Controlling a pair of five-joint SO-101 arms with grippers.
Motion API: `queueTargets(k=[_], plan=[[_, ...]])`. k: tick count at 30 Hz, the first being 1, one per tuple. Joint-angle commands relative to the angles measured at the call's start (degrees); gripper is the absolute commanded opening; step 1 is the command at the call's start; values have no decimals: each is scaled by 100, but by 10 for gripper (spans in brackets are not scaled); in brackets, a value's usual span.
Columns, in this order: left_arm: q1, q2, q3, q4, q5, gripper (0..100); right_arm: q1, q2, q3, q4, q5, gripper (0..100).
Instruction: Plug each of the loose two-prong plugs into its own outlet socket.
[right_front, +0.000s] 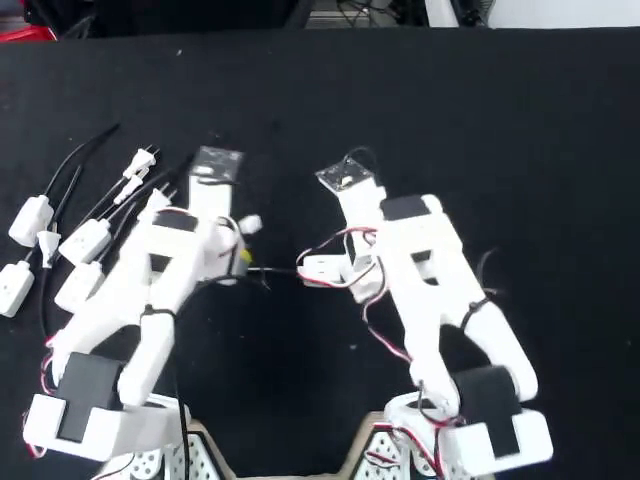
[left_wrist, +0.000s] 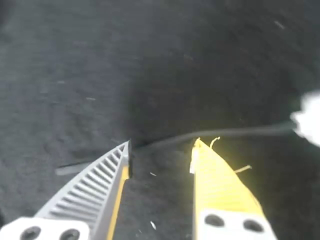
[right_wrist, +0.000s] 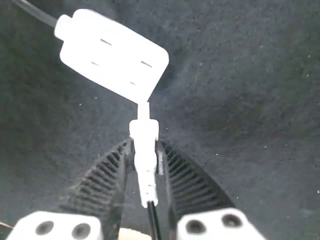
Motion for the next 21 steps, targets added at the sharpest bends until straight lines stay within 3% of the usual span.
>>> queueTargets(k=[1,9,15,21], plan=[[277,-141,-75,193,-132,202,105,66,-426,-88,44,11],[286,-141,-66,202,-141,202,158,101,-637,-62,18,10],[233,-141,-92,167,-114,202,774,75,-796,378,88,10],[233,-141,-92,158,-105,202,1248,75,-769,44,686,10]])
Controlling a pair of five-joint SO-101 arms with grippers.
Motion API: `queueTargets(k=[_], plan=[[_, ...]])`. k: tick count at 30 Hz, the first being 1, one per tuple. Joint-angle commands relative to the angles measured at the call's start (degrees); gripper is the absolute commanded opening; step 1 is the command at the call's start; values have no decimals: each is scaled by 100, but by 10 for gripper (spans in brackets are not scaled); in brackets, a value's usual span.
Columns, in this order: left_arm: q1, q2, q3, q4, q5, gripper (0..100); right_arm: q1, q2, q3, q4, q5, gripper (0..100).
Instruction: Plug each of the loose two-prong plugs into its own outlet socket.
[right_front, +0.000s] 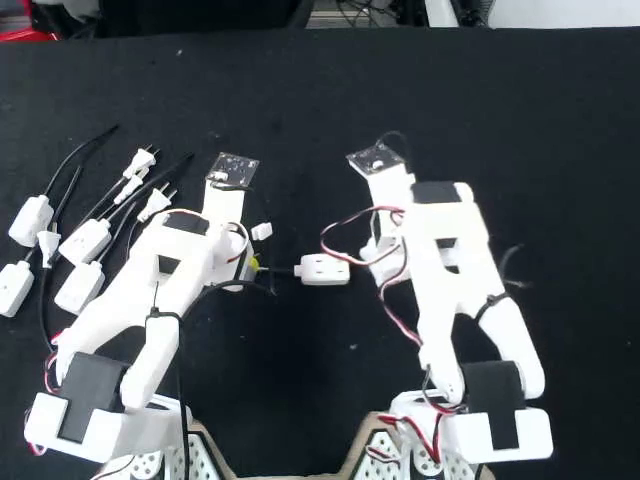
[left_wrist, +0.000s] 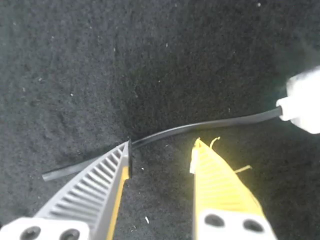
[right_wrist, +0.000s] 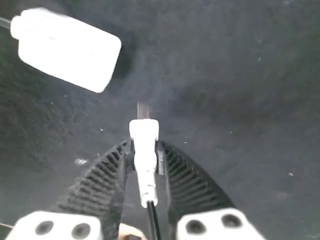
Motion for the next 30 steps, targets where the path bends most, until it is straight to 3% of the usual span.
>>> queueTargets(k=[1,12,19,30], plan=[[13,-141,-92,9,-18,202,501,-13,-268,-492,299,10],[13,-141,-92,0,-18,202,756,40,1007,-3684,448,11],[13,-141,-92,0,-18,202,765,40,1191,-2822,457,79],[13,-141,-92,0,-18,202,853,40,1349,-2567,923,60]])
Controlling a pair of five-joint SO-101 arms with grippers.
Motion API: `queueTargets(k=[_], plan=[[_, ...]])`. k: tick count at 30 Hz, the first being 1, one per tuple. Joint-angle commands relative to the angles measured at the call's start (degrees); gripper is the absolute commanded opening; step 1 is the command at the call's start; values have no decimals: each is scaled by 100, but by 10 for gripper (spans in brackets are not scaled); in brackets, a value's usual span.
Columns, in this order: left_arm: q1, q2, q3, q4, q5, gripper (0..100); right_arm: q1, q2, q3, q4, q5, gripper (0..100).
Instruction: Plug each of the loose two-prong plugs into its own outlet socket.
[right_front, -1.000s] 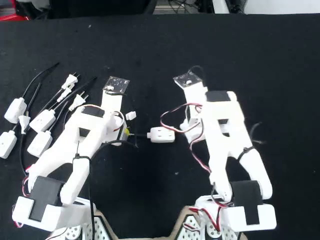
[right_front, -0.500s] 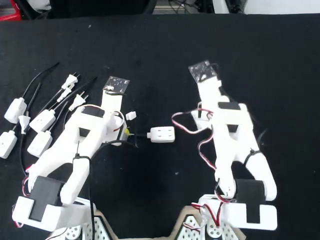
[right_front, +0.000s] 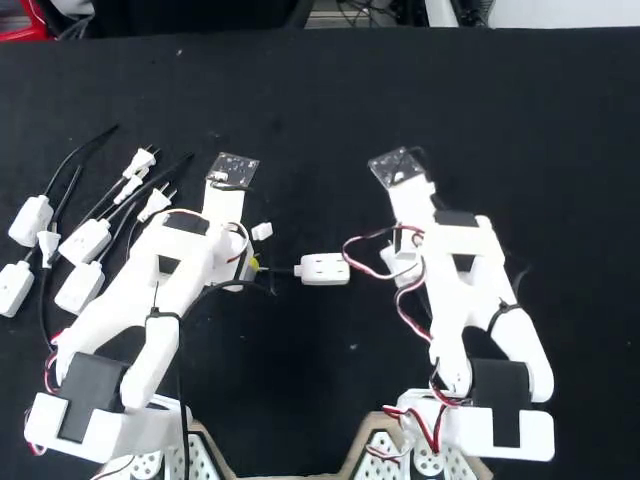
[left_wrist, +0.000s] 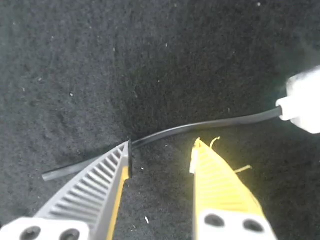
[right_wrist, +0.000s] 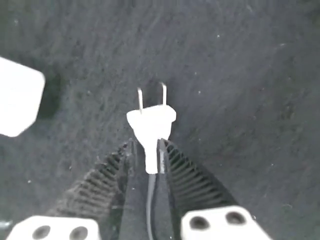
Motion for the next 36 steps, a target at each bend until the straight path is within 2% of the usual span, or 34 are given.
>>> queueTargets(k=[1,13,17,22,25,28,33,36], plan=[[13,-141,-92,0,-18,202,185,-13,4,-70,105,60],[13,-141,-92,0,-18,202,149,-4,66,-809,132,61],[13,-141,-92,0,-18,202,246,-40,66,-782,413,61],[13,-141,-101,0,-18,202,-70,-66,-57,-229,-97,62],[13,-141,-101,0,-18,202,-290,-13,-101,-123,-273,107],[13,-141,-101,0,-18,202,-290,-13,-31,-369,-246,141],[13,-141,-101,0,-18,202,-308,-4,171,-738,-229,127],[13,-141,-101,0,-18,202,-167,-4,295,-1064,132,127]])
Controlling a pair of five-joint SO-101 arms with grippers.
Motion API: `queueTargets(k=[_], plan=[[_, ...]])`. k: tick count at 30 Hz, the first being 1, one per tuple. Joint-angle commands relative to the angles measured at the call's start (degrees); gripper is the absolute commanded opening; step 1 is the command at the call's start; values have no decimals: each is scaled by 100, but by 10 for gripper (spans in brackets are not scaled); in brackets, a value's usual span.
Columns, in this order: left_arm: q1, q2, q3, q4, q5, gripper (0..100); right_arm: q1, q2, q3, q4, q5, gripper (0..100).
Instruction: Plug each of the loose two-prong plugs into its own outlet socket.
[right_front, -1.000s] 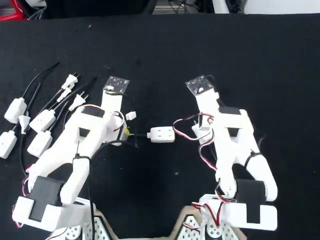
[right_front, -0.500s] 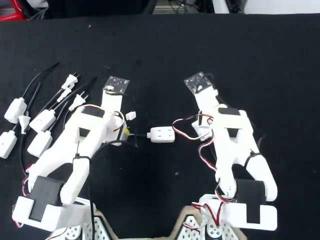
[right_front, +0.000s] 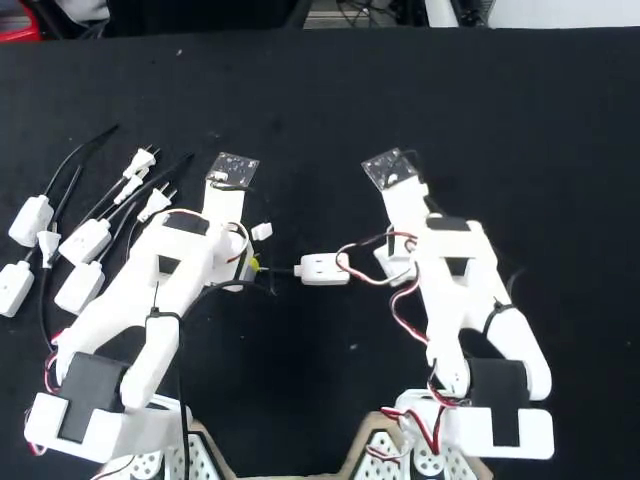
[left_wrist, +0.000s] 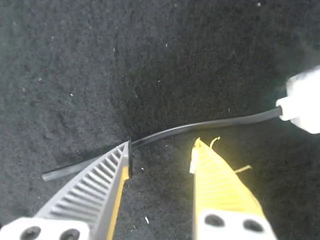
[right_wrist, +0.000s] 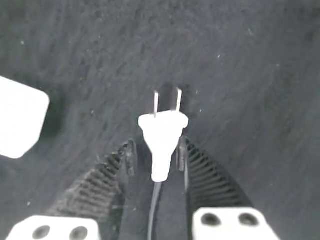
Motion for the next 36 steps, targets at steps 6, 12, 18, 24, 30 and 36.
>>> queueTargets(k=[6,12,18,24,30,36], plan=[[13,-141,-101,0,-18,202,712,-13,286,-1134,809,127],[13,-141,-101,0,-18,202,1055,-22,268,-1248,844,127],[13,-141,-101,0,-18,202,1020,-22,259,-1222,387,127],[13,-141,-101,0,-18,202,949,-13,189,-1029,-457,127],[13,-141,-101,0,-18,202,976,-13,-127,-677,-589,127],[13,-141,-101,0,-18,202,1231,-13,-330,-686,-554,127]])
